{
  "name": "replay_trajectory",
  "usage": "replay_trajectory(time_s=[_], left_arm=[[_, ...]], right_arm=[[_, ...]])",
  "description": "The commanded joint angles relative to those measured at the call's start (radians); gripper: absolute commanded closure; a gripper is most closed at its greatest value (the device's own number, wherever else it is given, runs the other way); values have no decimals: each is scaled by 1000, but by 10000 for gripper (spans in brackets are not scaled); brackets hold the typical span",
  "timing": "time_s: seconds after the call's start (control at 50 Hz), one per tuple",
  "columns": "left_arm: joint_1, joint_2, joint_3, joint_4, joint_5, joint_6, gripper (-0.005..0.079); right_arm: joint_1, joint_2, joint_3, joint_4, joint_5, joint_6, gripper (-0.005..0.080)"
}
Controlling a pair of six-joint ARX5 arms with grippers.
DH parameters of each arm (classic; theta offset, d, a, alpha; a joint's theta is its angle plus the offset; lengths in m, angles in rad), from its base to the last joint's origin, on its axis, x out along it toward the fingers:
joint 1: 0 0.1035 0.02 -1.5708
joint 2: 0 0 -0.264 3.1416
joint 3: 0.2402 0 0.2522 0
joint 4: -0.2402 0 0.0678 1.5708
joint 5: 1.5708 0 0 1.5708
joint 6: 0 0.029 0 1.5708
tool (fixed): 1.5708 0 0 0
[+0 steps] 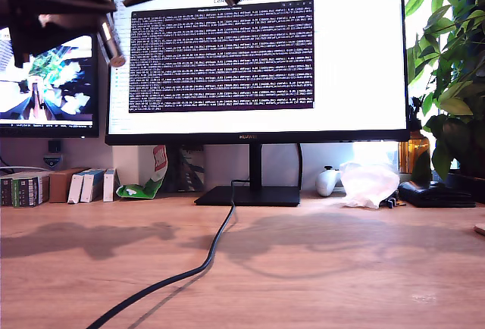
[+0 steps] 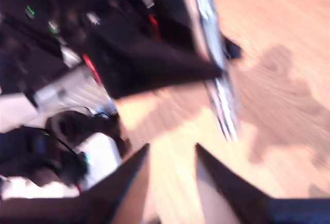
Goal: Pick the metallic laser pointer with your right arm, pass it to your left arm, then place it down to the left side of the table
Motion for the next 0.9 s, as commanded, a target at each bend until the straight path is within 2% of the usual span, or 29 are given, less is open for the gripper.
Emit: replay_trajectory(time_s=[0.0, 0.08, 0.36, 0.58, 0.88], left_arm=[[5, 4, 9, 8, 8, 32, 767], [5, 4, 9, 8, 14, 56, 767], [6, 2, 9, -47, 16, 143, 767], [7, 2, 9, -116, -8, 226, 767], [7, 2, 9, -259, -104, 370, 767]], right_arm=[[-13, -2, 0, -4, 31, -30, 692], [-24, -2, 0, -2, 86, -43, 767], [-79, -2, 0, 7, 320, -103, 765], [-163, -2, 0, 11, 371, -134, 765], [-292, -13, -25, 44, 418, -183, 765]])
